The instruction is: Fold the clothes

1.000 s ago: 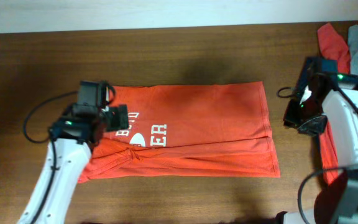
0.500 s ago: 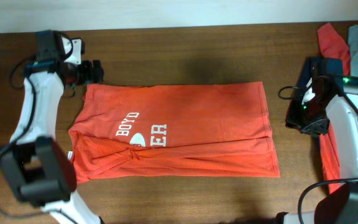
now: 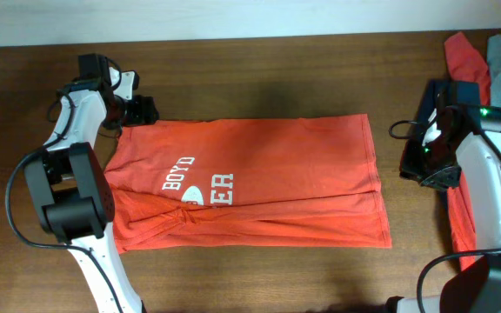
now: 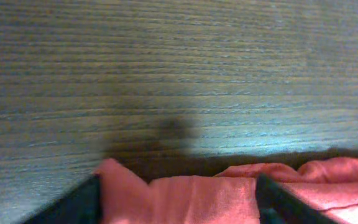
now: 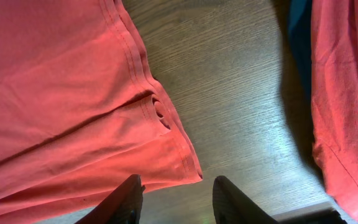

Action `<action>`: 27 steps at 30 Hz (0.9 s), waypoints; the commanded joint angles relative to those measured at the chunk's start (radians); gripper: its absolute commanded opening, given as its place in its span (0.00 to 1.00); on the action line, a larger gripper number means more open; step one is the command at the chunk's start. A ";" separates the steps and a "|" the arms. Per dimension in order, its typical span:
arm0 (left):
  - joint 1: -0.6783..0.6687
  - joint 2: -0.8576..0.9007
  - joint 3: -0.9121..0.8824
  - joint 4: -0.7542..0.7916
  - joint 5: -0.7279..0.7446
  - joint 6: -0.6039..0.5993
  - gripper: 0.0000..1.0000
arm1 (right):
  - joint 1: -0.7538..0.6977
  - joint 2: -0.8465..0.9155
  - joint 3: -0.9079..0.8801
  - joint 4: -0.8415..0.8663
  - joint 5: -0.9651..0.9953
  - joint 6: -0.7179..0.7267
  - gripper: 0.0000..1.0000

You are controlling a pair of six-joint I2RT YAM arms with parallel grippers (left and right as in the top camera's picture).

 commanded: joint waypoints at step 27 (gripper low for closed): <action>0.015 -0.037 0.039 -0.192 0.041 -0.008 0.00 | 0.028 0.344 0.014 0.715 -0.275 -0.144 0.50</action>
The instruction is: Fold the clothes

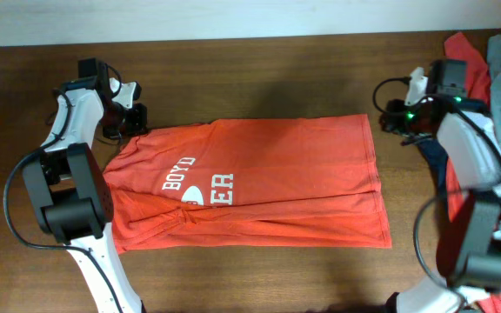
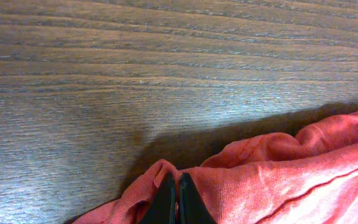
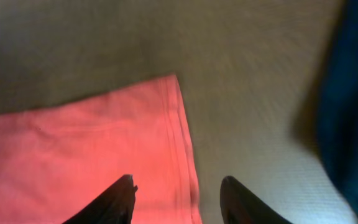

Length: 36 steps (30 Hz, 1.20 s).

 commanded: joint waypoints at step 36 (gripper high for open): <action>0.006 -0.103 0.021 -0.037 0.014 -0.013 0.00 | 0.046 0.260 0.142 0.121 -0.024 0.004 0.04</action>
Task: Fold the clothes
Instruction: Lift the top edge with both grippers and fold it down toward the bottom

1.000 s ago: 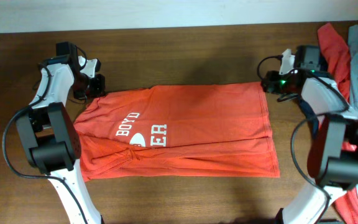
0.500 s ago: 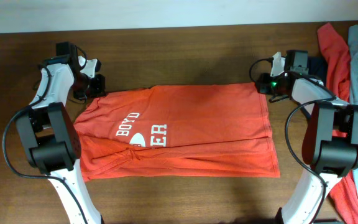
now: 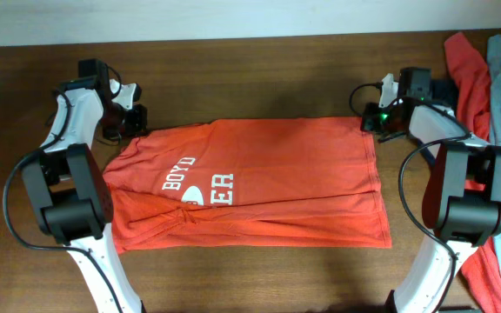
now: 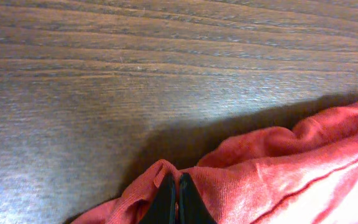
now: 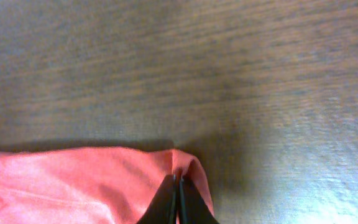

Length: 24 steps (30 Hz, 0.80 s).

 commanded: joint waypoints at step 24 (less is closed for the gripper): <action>0.052 -0.190 0.019 -0.435 -0.303 -0.117 0.00 | -0.008 -0.044 0.351 -0.969 0.355 -0.011 0.04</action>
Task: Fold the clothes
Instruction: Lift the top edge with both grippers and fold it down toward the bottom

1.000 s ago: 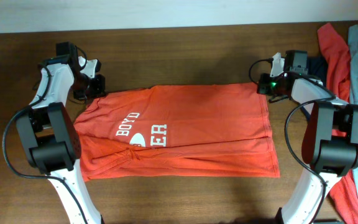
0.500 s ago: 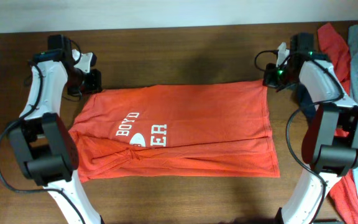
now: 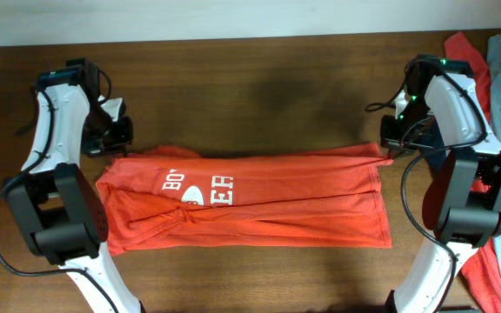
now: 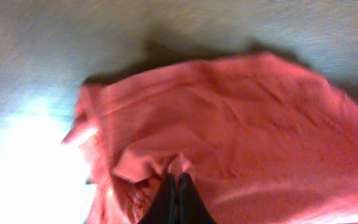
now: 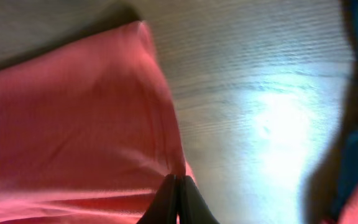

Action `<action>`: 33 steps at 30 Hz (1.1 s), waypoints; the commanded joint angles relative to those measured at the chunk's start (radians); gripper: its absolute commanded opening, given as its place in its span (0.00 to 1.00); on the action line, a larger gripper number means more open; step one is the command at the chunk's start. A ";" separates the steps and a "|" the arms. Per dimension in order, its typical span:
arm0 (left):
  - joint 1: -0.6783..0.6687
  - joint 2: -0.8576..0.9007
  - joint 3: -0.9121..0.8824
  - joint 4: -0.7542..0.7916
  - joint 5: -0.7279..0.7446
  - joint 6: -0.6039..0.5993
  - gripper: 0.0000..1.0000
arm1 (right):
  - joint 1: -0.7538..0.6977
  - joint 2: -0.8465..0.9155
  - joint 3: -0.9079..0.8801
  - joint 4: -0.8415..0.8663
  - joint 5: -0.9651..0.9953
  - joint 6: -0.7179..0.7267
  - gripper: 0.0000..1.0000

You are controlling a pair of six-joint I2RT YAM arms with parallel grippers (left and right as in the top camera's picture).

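An orange T-shirt (image 3: 259, 196) with white lettering lies across the wooden table (image 3: 250, 78), its far edge lifted and pulled toward the near side. My left gripper (image 3: 116, 139) is shut on the shirt's far left corner (image 4: 185, 124). At the far right corner (image 5: 104, 118) my right gripper (image 3: 393, 141) is shut on the cloth. In both wrist views the fingers pinch orange cloth: left gripper (image 4: 176, 177), right gripper (image 5: 176, 179).
A heap of other clothes (image 3: 494, 61), red, grey and blue, lies at the right edge of the table, close behind my right arm. Dark blue cloth shows at the right of the right wrist view.
Both grippers, still shut on the shirt's far corners, have moved toward the near side. The far edge came with them, so the shirt now looks narrower front to back.
First my left gripper stood open at the far left corner, with my right open by the near right corner. Then the left was shut on its corner, the right open at the far right. Later both held the far corners; now that edge sits nearer.
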 commanded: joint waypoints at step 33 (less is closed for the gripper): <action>0.027 -0.032 0.006 -0.328 -0.024 -0.048 0.00 | -0.031 -0.035 -0.072 -0.197 0.095 -0.007 0.05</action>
